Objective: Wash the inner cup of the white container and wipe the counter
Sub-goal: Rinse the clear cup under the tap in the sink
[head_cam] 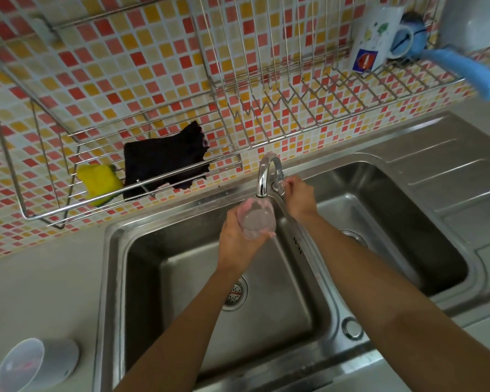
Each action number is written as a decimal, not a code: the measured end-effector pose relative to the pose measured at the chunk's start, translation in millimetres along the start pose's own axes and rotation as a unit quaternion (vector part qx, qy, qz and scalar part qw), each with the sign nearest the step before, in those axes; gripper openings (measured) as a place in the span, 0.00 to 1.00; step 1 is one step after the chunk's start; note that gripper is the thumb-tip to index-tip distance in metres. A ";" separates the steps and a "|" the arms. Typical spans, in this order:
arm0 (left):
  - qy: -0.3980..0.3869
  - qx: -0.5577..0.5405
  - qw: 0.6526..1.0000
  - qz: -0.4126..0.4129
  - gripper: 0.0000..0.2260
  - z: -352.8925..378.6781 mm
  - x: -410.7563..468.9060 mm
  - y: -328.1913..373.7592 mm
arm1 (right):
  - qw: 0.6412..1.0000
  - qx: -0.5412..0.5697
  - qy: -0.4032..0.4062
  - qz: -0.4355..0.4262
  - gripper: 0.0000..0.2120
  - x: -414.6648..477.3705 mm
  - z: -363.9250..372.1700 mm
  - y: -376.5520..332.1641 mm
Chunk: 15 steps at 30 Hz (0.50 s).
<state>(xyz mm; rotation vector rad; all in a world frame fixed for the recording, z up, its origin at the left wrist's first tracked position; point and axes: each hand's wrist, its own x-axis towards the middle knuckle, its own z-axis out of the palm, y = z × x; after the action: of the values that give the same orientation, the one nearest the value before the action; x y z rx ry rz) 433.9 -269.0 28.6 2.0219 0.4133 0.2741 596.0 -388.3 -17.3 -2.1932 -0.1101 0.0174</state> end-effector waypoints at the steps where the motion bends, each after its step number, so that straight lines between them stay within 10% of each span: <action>1: -0.006 0.002 1.000 0.004 0.34 0.7 0.5 -0.3 | 1.000 -0.002 -0.005 0.005 0.11 -0.2 0.1 -0.7; 15: 0.008 0.035 0.999 0.005 0.37 -2.6 -2.2 -8.9 | 0.995 -0.024 -0.100 -0.002 0.17 -23.1 -23.4 11.0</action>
<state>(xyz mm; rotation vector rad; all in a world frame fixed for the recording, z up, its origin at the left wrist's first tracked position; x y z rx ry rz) 429.4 -263.9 21.8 2.0912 0.4289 0.2862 575.1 -415.6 -13.1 -2.2350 -0.2302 0.2344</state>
